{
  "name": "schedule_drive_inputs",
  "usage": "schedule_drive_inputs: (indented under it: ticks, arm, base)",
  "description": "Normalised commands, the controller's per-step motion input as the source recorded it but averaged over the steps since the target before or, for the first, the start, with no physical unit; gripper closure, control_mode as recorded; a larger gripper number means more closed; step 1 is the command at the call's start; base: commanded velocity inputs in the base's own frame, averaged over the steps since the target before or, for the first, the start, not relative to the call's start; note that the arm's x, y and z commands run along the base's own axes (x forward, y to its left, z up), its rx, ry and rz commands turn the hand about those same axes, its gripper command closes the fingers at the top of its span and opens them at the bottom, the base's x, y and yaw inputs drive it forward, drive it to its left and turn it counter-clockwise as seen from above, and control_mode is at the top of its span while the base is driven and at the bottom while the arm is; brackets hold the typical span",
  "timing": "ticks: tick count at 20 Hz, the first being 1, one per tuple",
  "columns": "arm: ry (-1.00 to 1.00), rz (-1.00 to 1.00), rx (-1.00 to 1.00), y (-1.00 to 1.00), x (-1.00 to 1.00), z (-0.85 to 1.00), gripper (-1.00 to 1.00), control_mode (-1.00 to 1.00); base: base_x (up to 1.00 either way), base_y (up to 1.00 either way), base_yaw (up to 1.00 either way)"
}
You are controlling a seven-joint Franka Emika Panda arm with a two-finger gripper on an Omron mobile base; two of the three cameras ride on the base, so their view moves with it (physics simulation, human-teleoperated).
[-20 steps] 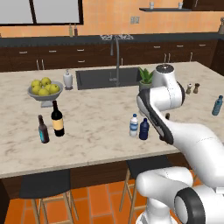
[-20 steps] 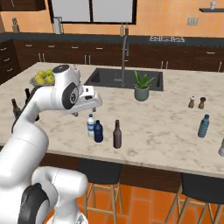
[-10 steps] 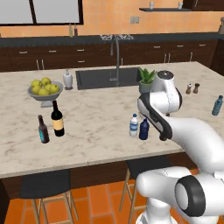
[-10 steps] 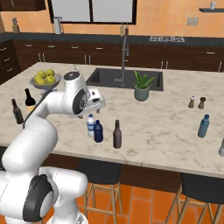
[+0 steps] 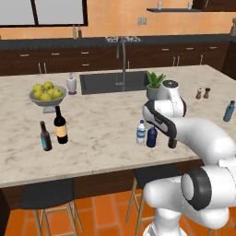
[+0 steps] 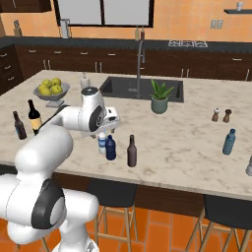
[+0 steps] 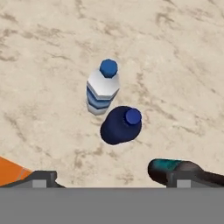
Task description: Move the plastic bottles in the middle to the plastics group, and the glass bottles in the middle to the glass group.
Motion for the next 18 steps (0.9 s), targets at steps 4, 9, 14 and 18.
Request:
schedule_drive_inputs:
  ticks: [4, 9, 14, 18]
  arm:
    - [0.14, 0.00, 0.00, -0.11, 0.24, -0.33, -1.00, -1.00]
    - [0.04, 0.01, 0.00, -0.15, 0.20, -0.25, -1.00, -1.00]
    - [0.00, 0.01, 0.03, -0.03, 0.22, -0.20, -1.00, -1.00]
    - [0.00, 0.00, 0.04, 0.00, 0.21, -0.23, -1.00, -1.00]
  base:
    - [0.00, 0.00, 0.00]
    - [0.00, 0.00, 0.00]
    - [0.00, 0.00, 0.00]
    - [0.00, 0.00, 0.00]
